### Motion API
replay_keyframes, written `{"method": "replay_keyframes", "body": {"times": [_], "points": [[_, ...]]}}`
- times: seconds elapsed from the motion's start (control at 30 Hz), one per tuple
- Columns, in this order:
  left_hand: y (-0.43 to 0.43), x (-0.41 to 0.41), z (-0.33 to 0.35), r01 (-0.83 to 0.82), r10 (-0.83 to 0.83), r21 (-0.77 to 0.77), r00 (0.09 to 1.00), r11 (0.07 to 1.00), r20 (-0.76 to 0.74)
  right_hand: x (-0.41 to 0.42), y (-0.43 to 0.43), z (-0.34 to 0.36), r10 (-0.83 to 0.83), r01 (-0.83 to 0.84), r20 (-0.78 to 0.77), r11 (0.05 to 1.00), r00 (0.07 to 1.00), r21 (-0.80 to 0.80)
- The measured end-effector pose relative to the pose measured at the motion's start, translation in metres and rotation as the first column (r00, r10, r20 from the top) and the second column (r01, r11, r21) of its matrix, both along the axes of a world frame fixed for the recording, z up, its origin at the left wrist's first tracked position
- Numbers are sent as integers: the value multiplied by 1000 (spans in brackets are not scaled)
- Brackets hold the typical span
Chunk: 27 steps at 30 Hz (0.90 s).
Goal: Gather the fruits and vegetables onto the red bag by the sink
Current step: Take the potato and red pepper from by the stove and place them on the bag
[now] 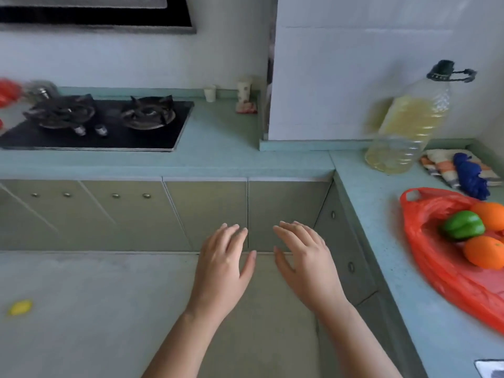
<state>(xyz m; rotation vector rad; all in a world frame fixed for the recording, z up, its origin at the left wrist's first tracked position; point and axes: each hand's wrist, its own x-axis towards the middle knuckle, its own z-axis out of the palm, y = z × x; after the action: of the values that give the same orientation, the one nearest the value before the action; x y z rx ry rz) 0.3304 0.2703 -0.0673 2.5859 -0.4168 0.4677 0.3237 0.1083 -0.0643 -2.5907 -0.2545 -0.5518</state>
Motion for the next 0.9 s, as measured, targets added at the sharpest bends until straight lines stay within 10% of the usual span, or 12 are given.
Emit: {"method": "replay_keyframes", "body": {"times": [0.9], "points": [[370,-150,-48,-664,662,-37,747,746,-65,-40,403,-21,638,-640,-48,767,768,-51]]}}
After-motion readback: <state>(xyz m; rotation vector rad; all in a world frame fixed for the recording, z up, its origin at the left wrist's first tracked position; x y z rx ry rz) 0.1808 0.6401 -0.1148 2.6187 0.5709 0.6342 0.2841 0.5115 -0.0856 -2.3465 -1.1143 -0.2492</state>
